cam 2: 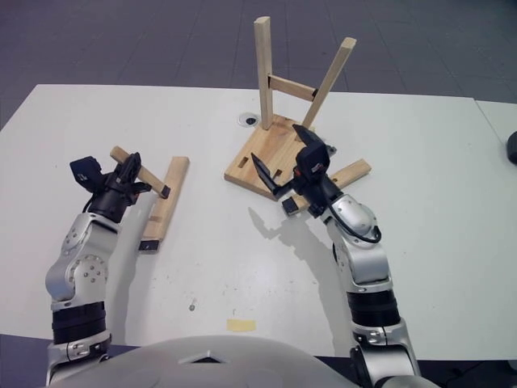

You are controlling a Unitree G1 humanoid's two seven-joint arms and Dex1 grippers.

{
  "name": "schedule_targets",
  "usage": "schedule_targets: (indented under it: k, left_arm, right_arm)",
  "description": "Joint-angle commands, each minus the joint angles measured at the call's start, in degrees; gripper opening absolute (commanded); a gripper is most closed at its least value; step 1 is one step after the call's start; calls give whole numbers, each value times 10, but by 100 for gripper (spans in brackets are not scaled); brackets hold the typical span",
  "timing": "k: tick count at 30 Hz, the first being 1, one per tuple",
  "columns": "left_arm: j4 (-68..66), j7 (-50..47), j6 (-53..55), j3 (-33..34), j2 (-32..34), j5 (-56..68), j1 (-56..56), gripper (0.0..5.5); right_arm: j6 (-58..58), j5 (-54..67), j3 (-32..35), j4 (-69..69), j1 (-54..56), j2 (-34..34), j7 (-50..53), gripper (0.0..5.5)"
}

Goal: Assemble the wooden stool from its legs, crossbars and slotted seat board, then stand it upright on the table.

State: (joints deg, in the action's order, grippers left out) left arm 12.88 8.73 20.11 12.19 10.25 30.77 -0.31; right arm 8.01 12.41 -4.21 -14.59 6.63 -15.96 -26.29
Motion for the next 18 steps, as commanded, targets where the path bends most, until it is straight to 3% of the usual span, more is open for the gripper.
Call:
schedule_targets:
  k: [1, 9, 18]
  left_arm:
    - [-48, 15, -16, -27, 4, -54, 43, 42]
    - [-107, 45, -96, -87, 16, -145, 108, 42]
    - [-186, 17, -116, -88, 9, -172, 116, 42]
  right_arm:
    - [-4, -7, -3, 2, 10, 2, 1, 540]
    - [-5, -8, -8, -2, 10, 0, -3, 540]
    - [-8, -12, -9, -6, 16, -1, -2, 540]
